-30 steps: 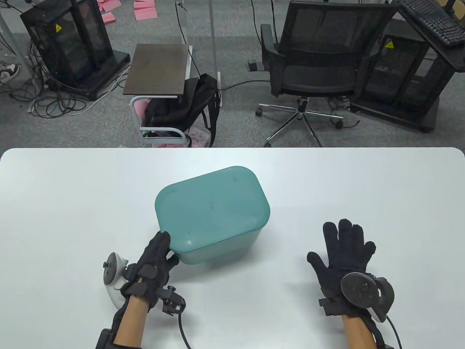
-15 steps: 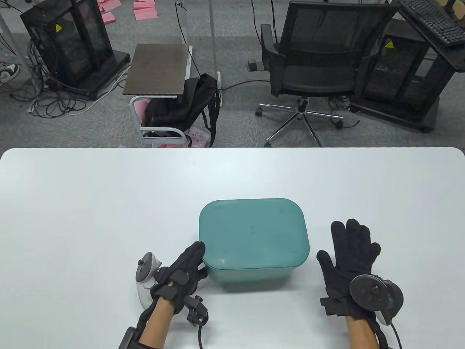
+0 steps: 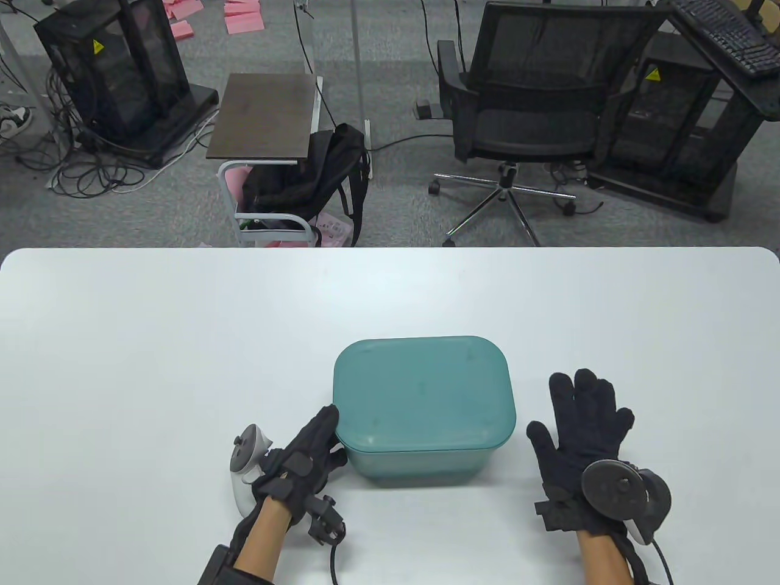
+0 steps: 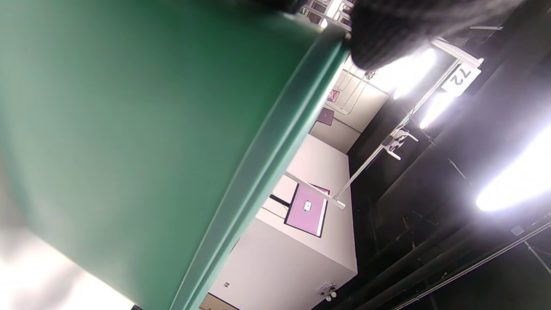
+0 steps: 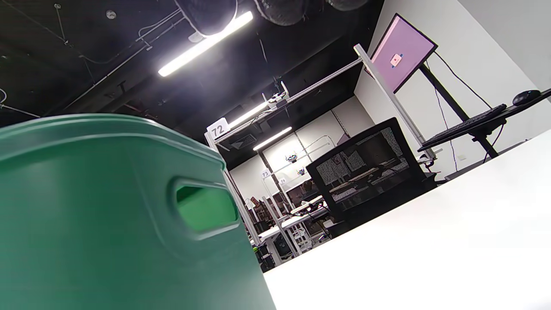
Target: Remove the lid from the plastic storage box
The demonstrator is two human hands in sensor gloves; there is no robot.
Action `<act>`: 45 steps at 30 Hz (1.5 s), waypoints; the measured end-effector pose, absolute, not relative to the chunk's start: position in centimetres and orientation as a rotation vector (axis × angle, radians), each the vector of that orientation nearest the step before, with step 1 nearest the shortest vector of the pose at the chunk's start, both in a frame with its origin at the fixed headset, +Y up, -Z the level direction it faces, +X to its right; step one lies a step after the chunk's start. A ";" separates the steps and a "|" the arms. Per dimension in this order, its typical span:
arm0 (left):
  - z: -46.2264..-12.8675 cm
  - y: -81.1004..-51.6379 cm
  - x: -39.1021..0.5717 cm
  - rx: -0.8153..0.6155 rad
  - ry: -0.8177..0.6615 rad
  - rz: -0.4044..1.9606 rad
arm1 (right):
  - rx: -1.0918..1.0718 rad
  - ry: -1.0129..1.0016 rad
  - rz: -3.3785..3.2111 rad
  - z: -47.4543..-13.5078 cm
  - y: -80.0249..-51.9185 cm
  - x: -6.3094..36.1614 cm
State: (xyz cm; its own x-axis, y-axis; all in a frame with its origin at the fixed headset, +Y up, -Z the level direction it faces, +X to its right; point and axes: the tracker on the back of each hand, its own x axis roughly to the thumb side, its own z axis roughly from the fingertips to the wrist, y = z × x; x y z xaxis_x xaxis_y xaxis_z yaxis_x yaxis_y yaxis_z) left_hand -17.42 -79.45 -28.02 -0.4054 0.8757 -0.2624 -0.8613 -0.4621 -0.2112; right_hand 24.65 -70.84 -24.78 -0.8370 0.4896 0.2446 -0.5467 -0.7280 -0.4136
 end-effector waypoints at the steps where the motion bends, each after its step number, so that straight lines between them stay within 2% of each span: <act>1: -28.0 -79.5 -17.4 -0.407 -0.053 2.016 | 0.166 -0.650 2.492 -24.7 -70.7 24.5; 6: -28.1 -79.9 -17.4 -0.407 -0.049 2.048 | 0.264 -0.678 2.509 -23.5 -68.4 22.4; 13: -28.1 -79.9 -17.3 -0.420 -0.028 2.037 | 0.563 -0.587 2.646 -22.3 -65.0 13.0; 18: -28.1 -79.8 -17.2 -0.431 -0.035 2.050 | 0.726 -0.449 2.748 -22.4 -64.8 6.0; 23: -28.1 -80.0 -17.1 -0.422 -0.024 2.053 | 0.765 -0.248 2.866 -23.9 -66.7 0.7; 28: -28.1 -80.2 -17.2 -0.429 -0.020 2.063 | 0.713 -0.143 2.966 -25.1 -68.9 -0.7; 30: -28.1 -80.1 -17.2 -0.439 -0.020 2.070 | 0.711 -0.217 2.972 -25.0 -69.0 -0.7; 45: -28.3 -80.3 -16.9 -0.435 -0.029 2.070 | 0.750 -0.323 2.981 -24.8 -69.2 -1.1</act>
State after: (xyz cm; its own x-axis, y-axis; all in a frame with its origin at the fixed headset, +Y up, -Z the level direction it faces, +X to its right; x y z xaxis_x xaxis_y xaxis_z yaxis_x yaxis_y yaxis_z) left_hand -16.92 -80.29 -28.30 -0.4537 0.8414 -0.2937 -0.8329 -0.5176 -0.1961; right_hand -1.06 -69.22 -24.84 -0.8811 -0.0014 0.4729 -0.0999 -0.9768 -0.1892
